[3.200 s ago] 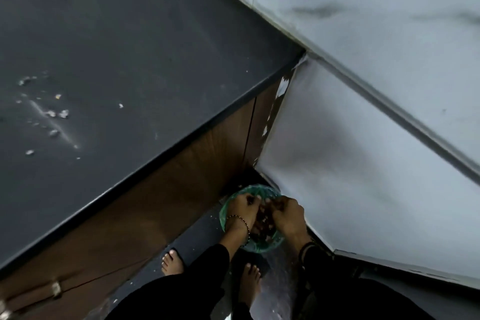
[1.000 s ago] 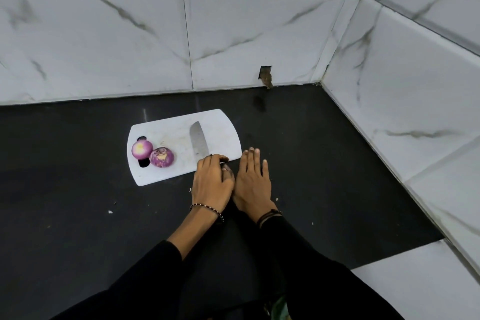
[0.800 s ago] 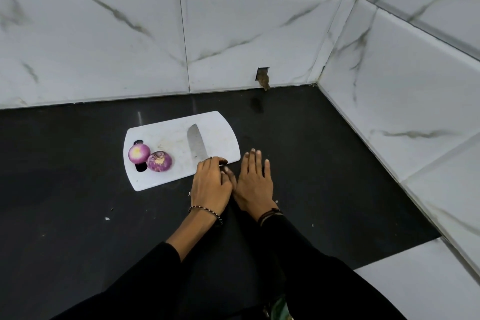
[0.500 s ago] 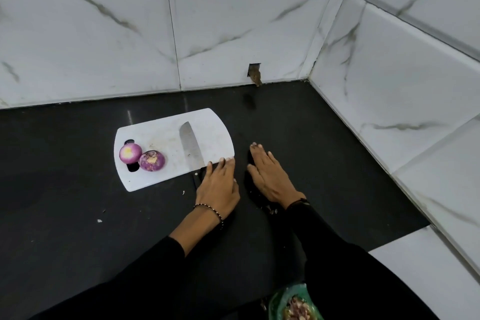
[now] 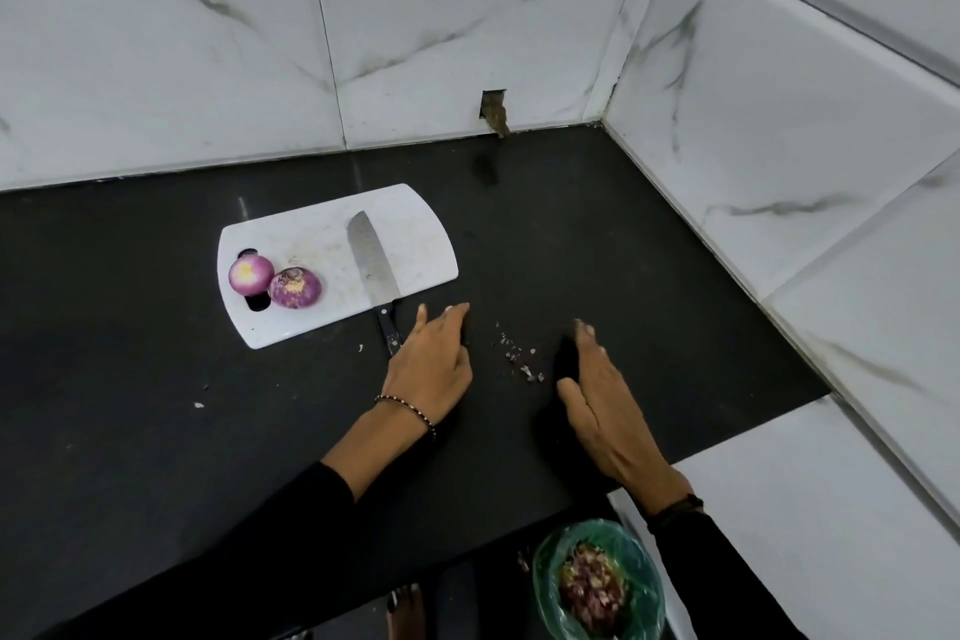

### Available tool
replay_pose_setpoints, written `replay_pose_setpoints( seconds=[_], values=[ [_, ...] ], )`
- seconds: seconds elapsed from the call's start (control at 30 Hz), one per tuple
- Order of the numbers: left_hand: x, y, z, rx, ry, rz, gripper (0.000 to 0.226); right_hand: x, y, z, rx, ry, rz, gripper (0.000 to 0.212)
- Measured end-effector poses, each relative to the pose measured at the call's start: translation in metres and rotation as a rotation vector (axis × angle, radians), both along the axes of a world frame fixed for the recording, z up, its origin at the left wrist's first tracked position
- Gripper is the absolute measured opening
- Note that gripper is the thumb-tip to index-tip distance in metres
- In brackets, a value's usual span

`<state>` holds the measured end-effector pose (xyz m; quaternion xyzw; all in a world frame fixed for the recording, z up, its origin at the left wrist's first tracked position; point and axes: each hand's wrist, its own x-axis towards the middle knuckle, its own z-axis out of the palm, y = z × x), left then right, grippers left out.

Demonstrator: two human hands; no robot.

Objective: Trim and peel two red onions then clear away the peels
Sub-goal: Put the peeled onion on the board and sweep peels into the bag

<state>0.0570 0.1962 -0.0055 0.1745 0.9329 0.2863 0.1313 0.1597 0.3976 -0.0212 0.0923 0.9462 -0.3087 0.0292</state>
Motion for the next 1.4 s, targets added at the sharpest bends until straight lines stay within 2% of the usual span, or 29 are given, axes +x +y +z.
replay_pose_setpoints(
  seconds=[0.13,0.2,0.27,0.37,0.43,0.47,0.53,0.6,0.67,0.7,0.77,0.9,1.1,1.2,1.27,1.4],
  values=[
    [0.0,0.003,0.002,-0.037,0.013,-0.056,0.059,0.01,-0.021,-0.016,0.282,-0.14,-0.159,0.088],
    [-0.001,0.009,-0.001,-0.058,0.015,-0.143,0.062,0.007,-0.04,-0.021,0.307,-0.134,-0.156,0.092],
    [-0.002,0.013,-0.008,-0.053,-0.061,-0.196,0.066,-0.002,-0.055,-0.022,0.232,-0.083,-0.069,0.09],
    [-0.004,0.014,-0.008,0.05,-0.13,-0.238,0.073,-0.018,-0.064,-0.02,0.003,-0.013,0.091,0.083],
    [-0.007,0.01,-0.004,0.18,-0.14,-0.184,0.075,-0.03,-0.057,-0.012,-0.143,-0.013,0.025,0.076],
    [-0.01,0.007,-0.002,0.238,-0.126,-0.133,0.074,-0.035,-0.052,-0.009,-0.147,-0.002,-0.008,0.072],
    [-0.015,-0.001,0.0,0.325,-0.062,-0.012,0.07,-0.041,-0.048,-0.003,-0.008,0.047,0.043,0.067],
    [-0.021,-0.007,-0.001,0.388,0.013,0.086,0.065,-0.042,-0.06,-0.003,0.141,0.061,0.242,0.072],
    [-0.026,-0.009,-0.001,0.4,0.047,0.137,0.062,-0.038,-0.081,-0.015,0.245,0.059,0.389,0.072],
    [-0.027,-0.01,-0.001,0.392,0.05,0.142,0.06,-0.037,-0.09,-0.021,0.281,0.074,0.393,0.069],
    [-0.026,-0.008,-0.002,0.378,0.047,0.139,0.058,-0.043,-0.102,-0.03,0.339,0.091,0.304,0.068],
    [-0.023,-0.003,-0.004,0.345,0.048,0.131,0.055,-0.06,-0.112,-0.031,0.418,0.01,0.114,0.081],
    [-0.019,0.0,-0.008,0.338,0.058,0.114,0.055,-0.031,-0.109,-0.031,0.395,-0.024,-0.167,0.087],
    [-0.019,0.002,-0.01,0.349,0.059,0.105,0.055,-0.004,-0.097,-0.025,0.403,-0.031,-0.196,0.082],
    [-0.018,0.003,-0.01,0.361,0.059,0.104,0.054,0.011,-0.082,-0.019,0.331,-0.028,-0.174,0.08],
    [-0.013,0.008,-0.012,0.375,0.058,0.088,0.053,0.018,-0.047,-0.014,0.264,-0.044,-0.136,0.087]
  ],
)
